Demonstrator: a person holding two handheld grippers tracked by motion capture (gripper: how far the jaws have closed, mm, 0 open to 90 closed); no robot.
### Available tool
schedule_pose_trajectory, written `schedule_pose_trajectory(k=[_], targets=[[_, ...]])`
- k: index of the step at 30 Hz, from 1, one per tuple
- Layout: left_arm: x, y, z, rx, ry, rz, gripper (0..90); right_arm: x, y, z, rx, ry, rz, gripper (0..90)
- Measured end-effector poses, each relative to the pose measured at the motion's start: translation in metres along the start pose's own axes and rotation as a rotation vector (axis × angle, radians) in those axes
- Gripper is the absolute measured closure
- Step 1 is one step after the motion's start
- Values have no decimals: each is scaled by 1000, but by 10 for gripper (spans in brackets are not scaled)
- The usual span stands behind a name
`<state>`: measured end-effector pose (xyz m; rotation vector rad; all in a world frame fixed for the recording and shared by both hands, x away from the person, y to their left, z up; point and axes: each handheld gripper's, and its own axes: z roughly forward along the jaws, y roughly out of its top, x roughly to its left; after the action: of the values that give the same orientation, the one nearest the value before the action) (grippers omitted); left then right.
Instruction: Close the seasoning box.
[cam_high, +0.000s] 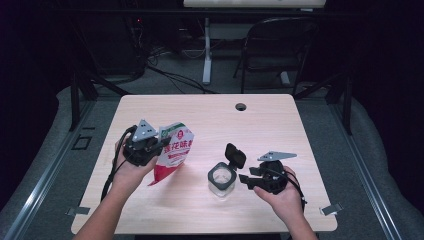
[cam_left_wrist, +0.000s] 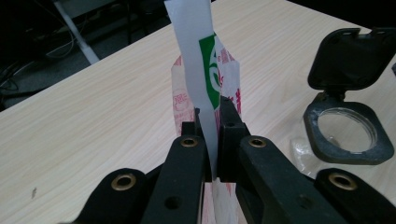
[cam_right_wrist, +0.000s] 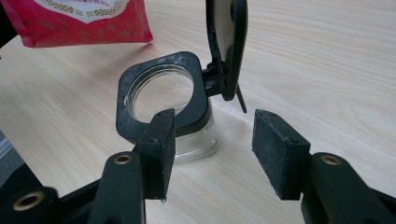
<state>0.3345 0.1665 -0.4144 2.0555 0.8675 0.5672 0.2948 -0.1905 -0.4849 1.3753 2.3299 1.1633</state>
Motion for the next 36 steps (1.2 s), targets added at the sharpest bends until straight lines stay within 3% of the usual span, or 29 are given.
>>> schedule_pose_trajectory(k=[5, 12, 19, 23, 29, 30, 32, 33, 36], targets=[[-8, 3, 3, -10, -27, 7, 900, 1, 1, -1, 5, -14, -30, 492], [-21, -2, 11, -14, -69, 13, 900, 3, 2, -2, 2, -21, -31, 496], [-25, -15, 8, -42, -112, -24, 900, 3, 8, -15, -19, 25, -27, 500], [-28, -34, 4, -49, -142, -52, 900, 9, 15, -30, -69, 72, 5, 528], [-25, -58, 5, -45, -161, -122, 900, 23, 23, -36, -81, 101, -60, 548], [-25, -66, 6, -43, -168, -140, 900, 31, 25, -34, -77, 113, -91, 554], [-25, -71, 7, -44, -170, -152, 899, 33, 26, -32, -74, 119, -99, 555], [-24, -77, 6, -60, -201, -178, 899, 39, 27, -26, -56, 134, -123, 555], [-26, -81, 4, -75, -200, -184, 898, 46, 28, -16, -35, 151, -142, 559]])
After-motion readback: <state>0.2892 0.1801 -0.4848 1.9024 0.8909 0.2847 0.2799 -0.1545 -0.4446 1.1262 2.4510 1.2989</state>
